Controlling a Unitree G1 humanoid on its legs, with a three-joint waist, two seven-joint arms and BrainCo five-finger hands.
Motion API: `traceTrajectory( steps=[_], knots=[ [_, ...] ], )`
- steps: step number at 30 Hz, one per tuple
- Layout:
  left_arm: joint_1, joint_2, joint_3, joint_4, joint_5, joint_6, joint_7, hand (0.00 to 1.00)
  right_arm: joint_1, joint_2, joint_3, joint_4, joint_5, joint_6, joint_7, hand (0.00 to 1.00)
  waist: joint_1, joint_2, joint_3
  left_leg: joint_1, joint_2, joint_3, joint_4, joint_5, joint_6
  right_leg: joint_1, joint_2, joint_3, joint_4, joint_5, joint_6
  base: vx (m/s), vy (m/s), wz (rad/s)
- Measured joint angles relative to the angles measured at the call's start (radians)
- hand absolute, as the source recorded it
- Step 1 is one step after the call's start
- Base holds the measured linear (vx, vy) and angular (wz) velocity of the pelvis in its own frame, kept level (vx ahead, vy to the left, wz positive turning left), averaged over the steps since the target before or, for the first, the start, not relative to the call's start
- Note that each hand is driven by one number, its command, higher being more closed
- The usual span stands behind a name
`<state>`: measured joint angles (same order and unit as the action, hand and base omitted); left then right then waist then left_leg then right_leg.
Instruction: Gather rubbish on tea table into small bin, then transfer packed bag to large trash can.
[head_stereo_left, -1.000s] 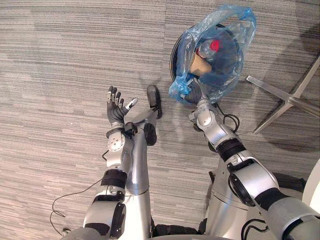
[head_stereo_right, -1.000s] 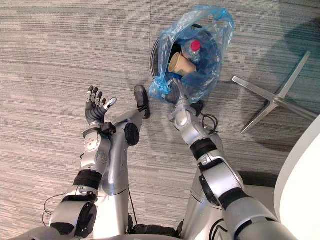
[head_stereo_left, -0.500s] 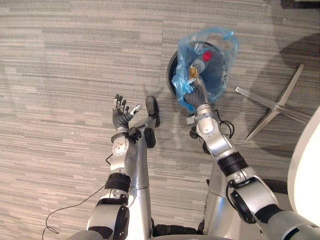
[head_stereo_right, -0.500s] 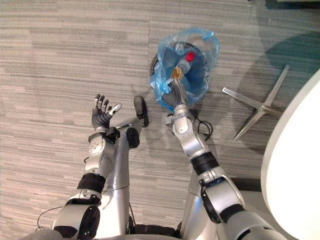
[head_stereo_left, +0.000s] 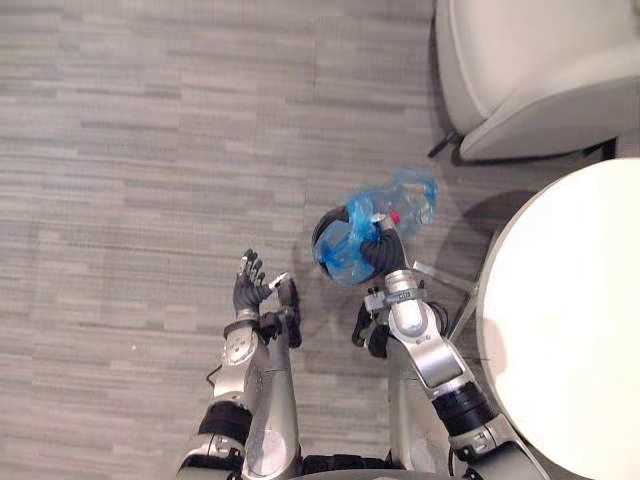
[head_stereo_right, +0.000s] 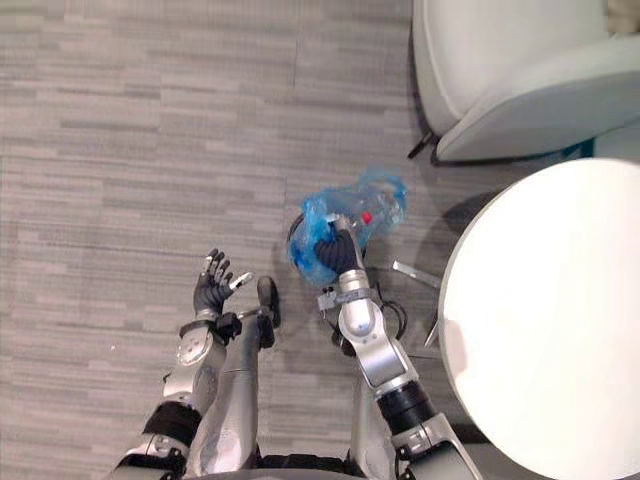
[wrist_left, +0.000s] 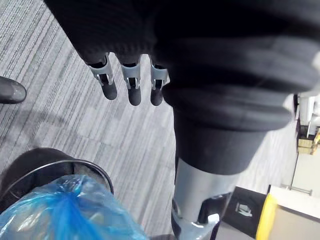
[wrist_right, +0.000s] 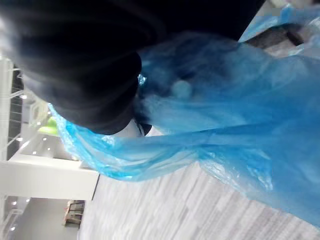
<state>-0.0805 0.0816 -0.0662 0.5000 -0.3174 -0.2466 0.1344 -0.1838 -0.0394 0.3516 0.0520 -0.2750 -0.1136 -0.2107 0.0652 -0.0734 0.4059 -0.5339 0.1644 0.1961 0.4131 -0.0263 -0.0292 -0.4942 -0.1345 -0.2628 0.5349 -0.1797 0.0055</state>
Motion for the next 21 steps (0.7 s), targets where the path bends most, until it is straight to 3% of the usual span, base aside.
traceTrajectory(
  steps=[4,5,12,21],
  knots=[
    [0.081,0.023,-0.047,0.003,0.027,0.002,-0.017,0.0,0.073,-0.005,0.02,0.02,0.032,-0.024,0.063,1.0,-0.005,-0.001,-0.092,0.116,-0.024,0.0,-0.147,0.039,-0.012,0.118,0.021,-0.006,-0.158,0.05,0.012,0.18,0.03,0.01],
    [0.103,0.03,-0.054,0.003,0.036,0.002,-0.026,0.0,0.084,-0.011,0.02,0.035,0.04,-0.034,0.082,1.0,-0.018,-0.001,-0.114,0.154,-0.032,0.001,-0.194,0.06,-0.007,0.155,0.025,-0.01,-0.203,0.067,0.014,0.19,0.032,0.06],
    [0.158,0.057,-0.082,-0.009,0.057,0.003,-0.048,0.0,0.118,-0.03,0.019,0.083,0.1,-0.037,0.152,1.0,-0.035,0.004,-0.201,0.329,-0.06,0.025,-0.333,0.085,-0.004,0.345,0.048,-0.006,-0.397,0.128,0.029,0.16,0.033,-0.06],
    [0.223,0.065,-0.124,-0.165,0.098,0.003,-0.088,0.0,0.133,-0.061,0.054,0.084,0.163,-0.037,0.198,1.0,-0.047,0.037,-0.284,0.462,-0.075,0.034,-0.469,0.12,-0.012,0.437,0.062,0.006,-0.453,0.133,0.032,0.05,0.014,-0.03]
  ],
)
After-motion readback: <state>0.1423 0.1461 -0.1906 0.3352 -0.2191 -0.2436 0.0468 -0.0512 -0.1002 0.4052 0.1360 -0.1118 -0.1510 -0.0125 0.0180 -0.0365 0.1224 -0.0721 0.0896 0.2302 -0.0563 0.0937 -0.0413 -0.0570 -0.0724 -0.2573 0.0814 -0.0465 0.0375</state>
